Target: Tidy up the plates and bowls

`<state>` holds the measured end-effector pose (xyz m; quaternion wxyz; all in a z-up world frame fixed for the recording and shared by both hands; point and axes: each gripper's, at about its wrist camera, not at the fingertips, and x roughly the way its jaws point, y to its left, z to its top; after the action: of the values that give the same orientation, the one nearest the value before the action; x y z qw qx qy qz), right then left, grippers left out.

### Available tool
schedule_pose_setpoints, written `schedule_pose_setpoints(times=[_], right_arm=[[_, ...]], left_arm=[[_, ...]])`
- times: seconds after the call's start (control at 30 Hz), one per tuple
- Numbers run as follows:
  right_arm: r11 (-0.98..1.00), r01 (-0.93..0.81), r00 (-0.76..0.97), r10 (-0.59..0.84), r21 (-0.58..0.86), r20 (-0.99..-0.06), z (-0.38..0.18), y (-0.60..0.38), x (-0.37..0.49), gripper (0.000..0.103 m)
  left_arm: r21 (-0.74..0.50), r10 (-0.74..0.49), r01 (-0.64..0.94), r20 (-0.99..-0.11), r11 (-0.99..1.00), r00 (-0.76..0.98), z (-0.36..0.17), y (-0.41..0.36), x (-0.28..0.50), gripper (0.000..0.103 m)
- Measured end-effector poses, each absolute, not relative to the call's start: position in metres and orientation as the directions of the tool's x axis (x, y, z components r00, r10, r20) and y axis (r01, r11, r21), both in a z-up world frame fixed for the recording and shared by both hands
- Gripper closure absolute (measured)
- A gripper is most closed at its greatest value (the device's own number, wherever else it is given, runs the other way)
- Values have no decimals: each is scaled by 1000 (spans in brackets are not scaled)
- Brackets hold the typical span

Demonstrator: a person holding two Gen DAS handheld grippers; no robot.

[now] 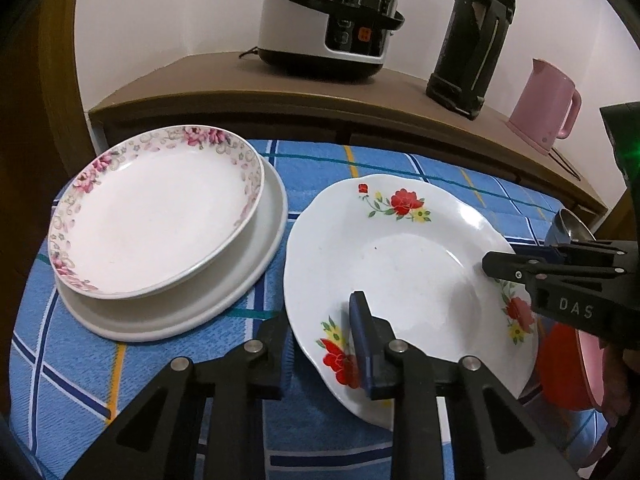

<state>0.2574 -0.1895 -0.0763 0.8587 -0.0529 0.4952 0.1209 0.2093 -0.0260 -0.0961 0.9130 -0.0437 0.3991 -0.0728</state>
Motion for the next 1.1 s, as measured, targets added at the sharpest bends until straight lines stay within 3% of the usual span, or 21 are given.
schedule_pose_setpoints(times=[0.77,1.1], right_arm=[[955,-282,621,253,89,-742,-44,-185,229,84],[939,-330,647,301,98,-701,-44,-162,220,84]], left_arm=[[-226,-165,28,-611,974,774,-79,2,194,76],[-223,-98,-43,-582,974,807,-70,25,188,75]])
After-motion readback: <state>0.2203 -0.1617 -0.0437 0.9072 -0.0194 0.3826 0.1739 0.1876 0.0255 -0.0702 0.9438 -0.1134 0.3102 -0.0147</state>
